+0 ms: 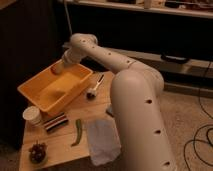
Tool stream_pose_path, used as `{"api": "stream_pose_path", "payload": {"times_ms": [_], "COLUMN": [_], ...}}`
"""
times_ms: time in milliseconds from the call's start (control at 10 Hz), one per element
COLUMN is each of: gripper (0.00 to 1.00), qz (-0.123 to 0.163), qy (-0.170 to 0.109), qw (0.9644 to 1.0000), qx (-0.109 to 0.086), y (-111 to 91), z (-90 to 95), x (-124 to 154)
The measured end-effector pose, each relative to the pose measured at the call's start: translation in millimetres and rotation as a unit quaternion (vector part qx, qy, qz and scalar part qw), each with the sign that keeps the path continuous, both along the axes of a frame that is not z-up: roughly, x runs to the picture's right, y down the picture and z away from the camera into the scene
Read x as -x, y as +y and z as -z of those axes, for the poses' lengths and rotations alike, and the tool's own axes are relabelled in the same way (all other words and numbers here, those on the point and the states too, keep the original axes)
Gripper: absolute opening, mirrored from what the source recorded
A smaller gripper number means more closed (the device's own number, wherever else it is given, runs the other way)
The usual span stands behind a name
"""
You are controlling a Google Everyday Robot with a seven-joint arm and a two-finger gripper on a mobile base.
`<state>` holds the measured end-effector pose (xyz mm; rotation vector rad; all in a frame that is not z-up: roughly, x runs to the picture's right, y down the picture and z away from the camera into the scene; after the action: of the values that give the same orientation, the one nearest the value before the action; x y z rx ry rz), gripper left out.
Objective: Place apple in paper cup
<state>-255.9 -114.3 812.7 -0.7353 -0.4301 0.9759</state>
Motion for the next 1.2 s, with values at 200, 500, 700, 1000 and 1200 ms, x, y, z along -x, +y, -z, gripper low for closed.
{"api": "stream_pose_path", "payload": {"times_ms": [200, 500, 700, 1000, 1200], "gripper": [0.0, 0.0, 0.0, 0.0, 0.0], "qz": [0.027, 0.083, 0.124, 0.17, 0.199], "qy": [-0.038, -0.105, -0.144, -0.169, -0.177], "qw": [0.9989, 0.9908, 0.9813, 0.9701, 0.9632], "qx": [0.01, 0.02, 0.031, 0.04, 0.036], "y": [21.3, 58.5, 79.6, 100.0, 109.7], "z": [29.0, 69.0, 83.7, 92.3, 97.6], "x": [17.0, 55.7, 71.6, 79.8, 80.8]}}
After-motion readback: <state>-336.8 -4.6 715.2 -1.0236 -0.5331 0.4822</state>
